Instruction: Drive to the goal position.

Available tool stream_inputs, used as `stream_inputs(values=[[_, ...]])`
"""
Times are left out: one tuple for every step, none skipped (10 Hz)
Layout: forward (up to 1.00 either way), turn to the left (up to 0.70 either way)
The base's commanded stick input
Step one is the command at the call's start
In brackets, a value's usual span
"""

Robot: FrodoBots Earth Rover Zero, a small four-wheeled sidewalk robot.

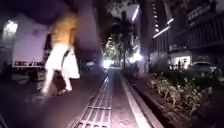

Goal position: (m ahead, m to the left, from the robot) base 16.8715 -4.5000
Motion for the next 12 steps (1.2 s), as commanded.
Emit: stream_inputs(values=[[0.45,0.00],[0.07,0.00],[0.08,0.00],[0.08,0.00],[0.08,0.00],[0.08,0.00],[0.09,0.00],[0.09,0.00],[0.40,0.00],[0.39,0.00],[0.39,0.00],[0.39,0.00]])
